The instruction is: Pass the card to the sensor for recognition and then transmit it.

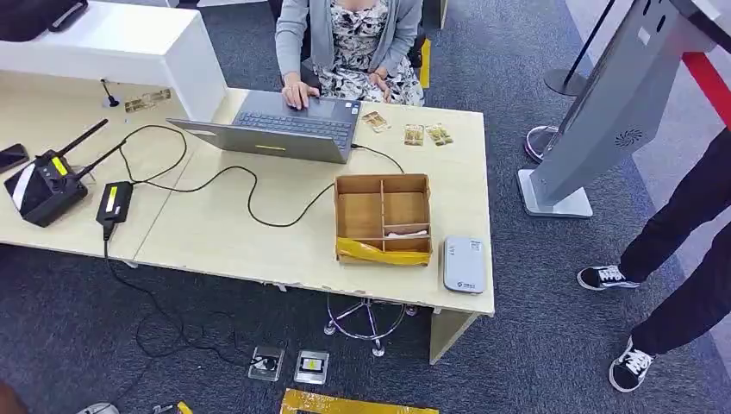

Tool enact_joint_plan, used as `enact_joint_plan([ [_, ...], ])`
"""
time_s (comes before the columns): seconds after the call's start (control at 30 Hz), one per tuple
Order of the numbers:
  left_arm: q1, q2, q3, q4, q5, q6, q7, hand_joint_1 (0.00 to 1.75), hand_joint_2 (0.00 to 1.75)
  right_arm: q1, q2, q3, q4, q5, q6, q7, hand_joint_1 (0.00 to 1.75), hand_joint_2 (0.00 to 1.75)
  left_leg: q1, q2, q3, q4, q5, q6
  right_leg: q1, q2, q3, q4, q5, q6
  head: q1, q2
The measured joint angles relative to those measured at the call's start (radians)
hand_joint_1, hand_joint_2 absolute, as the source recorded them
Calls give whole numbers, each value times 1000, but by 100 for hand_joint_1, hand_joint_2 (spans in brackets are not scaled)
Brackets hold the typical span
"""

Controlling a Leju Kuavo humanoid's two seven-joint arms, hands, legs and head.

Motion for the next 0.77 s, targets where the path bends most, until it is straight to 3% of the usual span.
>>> enact_joint_plan([
  [0.77,0,-2,0,0,17,24,13,0,0,0,-3,0,0,13,16,28,0,0,0,0,0,0,0,0,0,0,0,0,0,0,0,0],
])
